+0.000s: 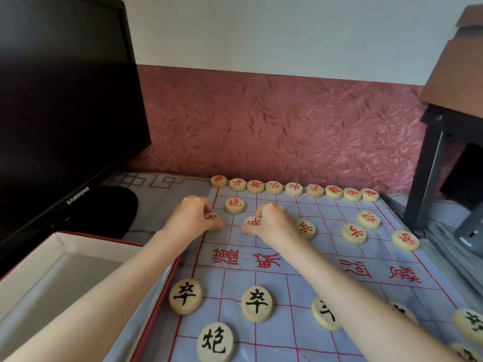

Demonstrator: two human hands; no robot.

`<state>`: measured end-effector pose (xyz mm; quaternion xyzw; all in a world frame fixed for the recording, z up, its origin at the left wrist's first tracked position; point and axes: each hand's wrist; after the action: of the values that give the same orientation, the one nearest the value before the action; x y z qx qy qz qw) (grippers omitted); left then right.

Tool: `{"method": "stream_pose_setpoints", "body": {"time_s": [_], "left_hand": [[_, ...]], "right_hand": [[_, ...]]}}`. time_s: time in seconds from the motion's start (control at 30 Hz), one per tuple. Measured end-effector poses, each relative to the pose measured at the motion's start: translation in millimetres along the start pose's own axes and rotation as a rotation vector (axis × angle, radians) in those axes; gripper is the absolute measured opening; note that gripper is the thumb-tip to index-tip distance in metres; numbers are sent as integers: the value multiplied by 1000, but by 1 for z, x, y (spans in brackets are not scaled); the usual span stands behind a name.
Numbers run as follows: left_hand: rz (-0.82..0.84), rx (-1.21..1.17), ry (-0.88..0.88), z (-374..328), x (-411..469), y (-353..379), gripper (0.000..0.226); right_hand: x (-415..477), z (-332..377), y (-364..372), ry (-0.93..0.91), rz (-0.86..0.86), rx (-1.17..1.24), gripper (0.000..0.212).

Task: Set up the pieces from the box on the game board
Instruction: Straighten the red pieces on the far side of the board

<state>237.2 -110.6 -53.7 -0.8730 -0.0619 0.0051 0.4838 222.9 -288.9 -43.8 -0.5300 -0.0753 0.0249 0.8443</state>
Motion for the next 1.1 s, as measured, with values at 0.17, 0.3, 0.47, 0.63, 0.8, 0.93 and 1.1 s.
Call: {"method": "stream_pose_setpoints", "body": {"time_s": [0.17,0.3,0.47,0.63,0.8,0.93,1.1], "left_hand": [[103,-70,76,6,4,-4,42],[176,-85,107,12,5,-7,49],[315,-60,209,18,6,-13,60],[264,-132,222,17,3,-17,53],[39,-126,111,14,0,-10,57],[22,-102,80,15,0,-6,46],[55,-126,105,20,0,-6,37]], "right_hand": [[-1,1,-1,-25,48,33,38],[-2,1,-1,-49,87,45,40],[-1,-4,1,-97,147,78,48],[-1,-15,-1,-52,191,223,65],[-3,-19,-2,-75,81,183,67],[-3,-19,1,-79,57,191,59],[-2,-21,1,-89,75,190,56]]}}
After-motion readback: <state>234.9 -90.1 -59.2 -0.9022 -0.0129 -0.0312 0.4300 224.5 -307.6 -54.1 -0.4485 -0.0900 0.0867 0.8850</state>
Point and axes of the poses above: each hand's wrist, its own x-axis towards the middle knuckle, its own y-axis out of the palm, z = x × y, and after that the axes turned 7 degrees about -y, right-handed
